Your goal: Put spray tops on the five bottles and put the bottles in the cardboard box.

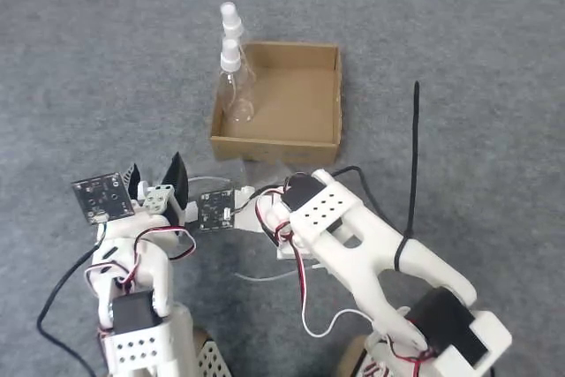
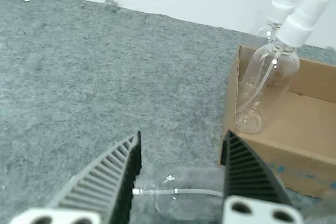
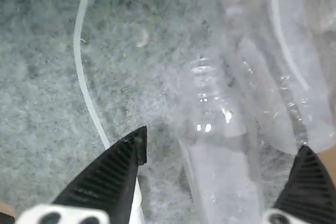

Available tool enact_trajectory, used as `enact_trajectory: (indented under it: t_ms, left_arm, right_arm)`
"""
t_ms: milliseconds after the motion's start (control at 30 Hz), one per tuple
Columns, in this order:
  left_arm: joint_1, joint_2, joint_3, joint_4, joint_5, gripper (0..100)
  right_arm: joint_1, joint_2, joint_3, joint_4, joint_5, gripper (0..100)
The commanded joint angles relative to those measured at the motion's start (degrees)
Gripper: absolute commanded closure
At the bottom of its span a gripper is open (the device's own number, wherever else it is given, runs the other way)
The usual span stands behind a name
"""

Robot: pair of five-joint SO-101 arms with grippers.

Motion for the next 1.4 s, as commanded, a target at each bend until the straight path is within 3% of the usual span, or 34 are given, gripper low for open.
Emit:
enact_trajectory:
  t_ms: [0,667,933,1367]
  left_arm:
    - [-0.5,-1.1,-0.7,-1.1,-0.4,77]
    - [-0.5,-1.1,-0.7,-1.1,-0.4,77]
    - [-0.5,-1.1,-0.7,-1.1,-0.4,77]
    - [-0.5,-1.1,-0.7,-1.1,-0.4,77]
  right_arm:
    - [-0.2,-0.6,-0.4,0.3,1.1,63.0]
    - [-1.5,-1.2,-0.6,3.9,1.2,63.0]
    - [-3.1,-0.6,-0.4,3.5,1.2,77.7]
    - [0.7,-0.5,0.2,3.5,6.5,75.7]
